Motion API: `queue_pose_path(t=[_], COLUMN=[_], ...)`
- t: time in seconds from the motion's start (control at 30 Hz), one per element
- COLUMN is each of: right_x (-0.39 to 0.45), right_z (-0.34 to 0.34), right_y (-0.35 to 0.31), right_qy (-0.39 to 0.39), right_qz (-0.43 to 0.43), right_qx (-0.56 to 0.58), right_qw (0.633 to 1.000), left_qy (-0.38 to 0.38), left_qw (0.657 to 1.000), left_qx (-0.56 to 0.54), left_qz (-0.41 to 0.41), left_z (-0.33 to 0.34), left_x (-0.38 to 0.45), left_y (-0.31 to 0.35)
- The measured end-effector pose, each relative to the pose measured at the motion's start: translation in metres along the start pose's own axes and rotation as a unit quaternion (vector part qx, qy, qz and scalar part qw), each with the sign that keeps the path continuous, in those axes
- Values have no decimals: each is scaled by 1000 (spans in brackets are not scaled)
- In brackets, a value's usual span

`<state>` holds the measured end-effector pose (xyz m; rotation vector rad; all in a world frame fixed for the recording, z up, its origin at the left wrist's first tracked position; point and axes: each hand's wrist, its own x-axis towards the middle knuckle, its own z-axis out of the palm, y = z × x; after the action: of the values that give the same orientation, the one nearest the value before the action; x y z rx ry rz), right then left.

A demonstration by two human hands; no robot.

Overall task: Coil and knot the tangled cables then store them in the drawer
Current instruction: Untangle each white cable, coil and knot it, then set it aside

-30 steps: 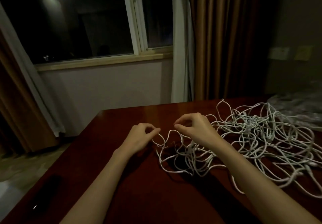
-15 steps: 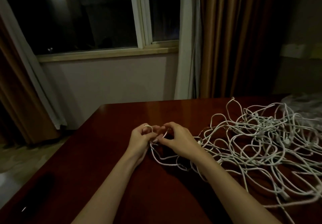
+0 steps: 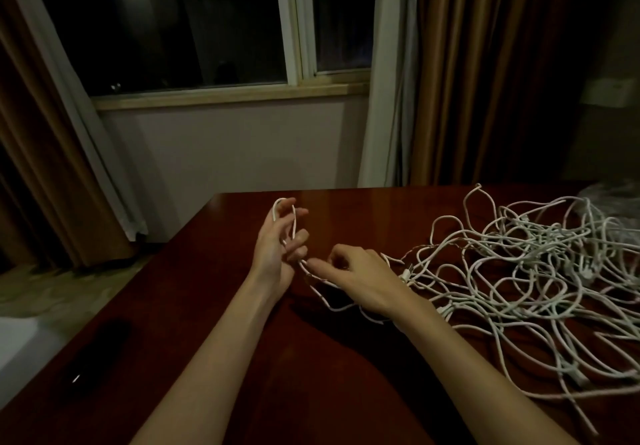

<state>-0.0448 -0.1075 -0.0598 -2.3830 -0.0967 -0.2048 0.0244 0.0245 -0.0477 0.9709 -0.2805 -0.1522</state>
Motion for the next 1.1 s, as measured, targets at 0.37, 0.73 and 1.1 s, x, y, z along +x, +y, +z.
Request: queue_pose_path(t=[0.37, 0.73, 1.1], right_x=[-7, -9, -11], right_z=[-29, -36, -39], right_y=[13, 14, 23], right_qy=[46, 84, 105], right_qz=[4, 19, 0], right_qx=[-3, 86, 31], right_qw=[999, 992, 994], left_qy=[10, -171, 15], left_qw=[921, 789, 927], left_qx=[356, 589, 371], left_qz=[160, 38, 57], left_z=[-21, -9, -22], left_x=[-2, -15, -3], left_y=[1, -13, -15])
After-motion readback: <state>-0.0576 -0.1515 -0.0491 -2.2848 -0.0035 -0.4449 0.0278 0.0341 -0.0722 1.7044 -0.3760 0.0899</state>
